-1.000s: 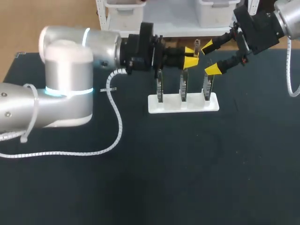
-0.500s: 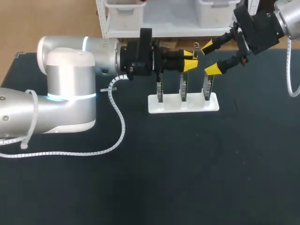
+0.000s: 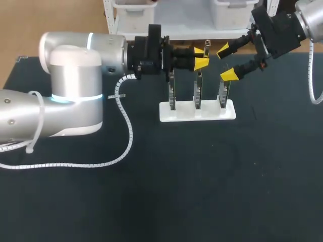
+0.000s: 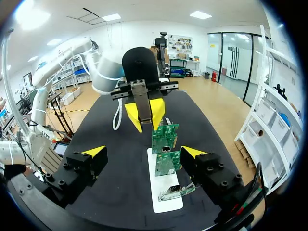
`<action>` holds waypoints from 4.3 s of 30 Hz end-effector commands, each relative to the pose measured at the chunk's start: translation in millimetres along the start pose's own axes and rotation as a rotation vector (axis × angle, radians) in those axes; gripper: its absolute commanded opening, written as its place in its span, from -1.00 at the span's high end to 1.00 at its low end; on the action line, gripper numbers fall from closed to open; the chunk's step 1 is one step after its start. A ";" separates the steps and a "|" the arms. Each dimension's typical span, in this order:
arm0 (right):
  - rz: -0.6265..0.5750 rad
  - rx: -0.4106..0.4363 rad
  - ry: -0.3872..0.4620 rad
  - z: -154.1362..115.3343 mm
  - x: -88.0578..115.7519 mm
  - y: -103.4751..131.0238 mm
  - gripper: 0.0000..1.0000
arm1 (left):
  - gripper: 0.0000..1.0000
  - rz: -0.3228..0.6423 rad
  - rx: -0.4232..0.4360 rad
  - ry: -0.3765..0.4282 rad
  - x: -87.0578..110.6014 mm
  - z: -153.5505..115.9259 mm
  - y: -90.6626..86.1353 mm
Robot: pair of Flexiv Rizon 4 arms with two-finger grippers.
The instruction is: Pick up the optical module with the left hand, and insert it into the network port with the right hand.
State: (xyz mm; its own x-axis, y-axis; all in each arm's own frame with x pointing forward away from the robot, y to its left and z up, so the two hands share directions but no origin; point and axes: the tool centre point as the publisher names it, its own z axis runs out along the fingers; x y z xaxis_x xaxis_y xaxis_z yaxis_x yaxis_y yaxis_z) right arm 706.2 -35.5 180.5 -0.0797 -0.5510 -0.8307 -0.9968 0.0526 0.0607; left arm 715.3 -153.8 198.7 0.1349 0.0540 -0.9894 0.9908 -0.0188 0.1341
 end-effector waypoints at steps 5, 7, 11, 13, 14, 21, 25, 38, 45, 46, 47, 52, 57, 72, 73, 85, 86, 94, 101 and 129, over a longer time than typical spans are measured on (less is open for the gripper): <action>0.000 0.003 0.000 -0.4 0.0 1.5 -1.00 | 1.00 -0.006 0.025 0.003 7.6 1.8 12.3; 0.000 0.003 0.000 -0.4 0.0 1.5 -1.00 | 1.00 -0.006 0.023 0.003 8.4 0.1 13.2; 0.000 0.003 0.000 -0.4 0.0 1.5 -1.00 | 1.00 -0.002 0.022 0.005 9.0 -0.5 12.6; 0.000 0.003 0.000 -0.4 0.0 1.5 -1.00 | 1.00 -0.003 0.029 0.004 9.6 -0.2 12.0; 0.000 0.003 0.000 -0.4 0.0 1.5 -1.00 | 1.00 -0.005 0.031 0.010 9.9 -0.1 11.8; 0.000 0.003 0.000 -0.4 0.0 1.5 -1.00 | 1.00 -0.005 0.031 0.011 10.2 -0.1 11.7; 0.000 0.003 0.000 -0.4 0.0 1.5 -1.00 | 1.00 -0.005 0.031 0.011 10.2 -0.1 11.7; 0.000 0.003 0.000 -0.4 0.0 1.5 -1.00 | 1.00 -0.005 0.031 0.011 10.2 -0.1 11.7; 0.000 0.003 0.000 -0.4 0.0 1.5 -1.00 | 1.00 -0.028 -0.015 0.030 11.7 -9.9 8.2; 0.000 0.003 0.000 -0.4 0.0 1.5 -1.00 | 1.00 -0.031 -0.017 0.036 11.7 -10.5 7.8; 0.000 0.003 0.000 -0.4 0.0 1.5 -1.00 | 1.00 -0.036 -0.019 0.041 11.6 -10.9 7.3; 0.000 0.003 0.000 -0.4 0.0 1.5 -1.00 | 1.00 -0.059 -0.034 0.056 10.0 -11.4 4.8; 0.000 0.003 0.000 -0.4 0.0 1.5 -1.00 | 1.00 -0.055 -0.040 0.067 6.1 -10.7 8.5; 0.000 0.003 0.000 -0.4 0.0 1.5 -1.00 | 1.00 -0.048 -0.049 0.039 11.9 -3.9 11.4; 0.000 0.003 0.000 -0.4 0.0 1.5 -1.00 | 1.00 -0.047 -0.048 0.038 12.1 -3.4 12.0; 0.000 0.003 0.000 -0.4 0.0 1.5 -1.00 | 1.00 -0.047 -0.027 0.040 10.6 0.0 13.0; 0.000 0.003 0.000 -0.4 0.0 1.5 -1.00 | 1.00 -0.047 -0.027 0.040 10.6 0.0 13.0; -0.078 0.007 -0.100 -10.7 -28.5 -7.7 -1.00 | 1.00 -0.047 -0.027 0.040 10.6 0.0 13.0; -0.187 -0.023 -0.183 -13.8 -64.1 -9.3 -1.00 | 1.00 -0.047 -0.027 0.040 10.6 0.0 13.0; -0.105 -0.054 -0.211 4.9 -65.7 -9.8 -1.00 | 1.00 -0.047 -0.027 0.040 10.6 0.0 13.0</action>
State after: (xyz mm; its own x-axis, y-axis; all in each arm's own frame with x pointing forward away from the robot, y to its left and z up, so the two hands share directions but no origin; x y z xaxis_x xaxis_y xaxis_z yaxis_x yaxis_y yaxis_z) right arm 719.9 5.9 233.7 0.0249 -0.3655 -0.9305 -0.9991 -0.0404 -0.0109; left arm 728.2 -153.1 190.3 0.0880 0.0934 -0.9917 0.9959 0.0141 0.0897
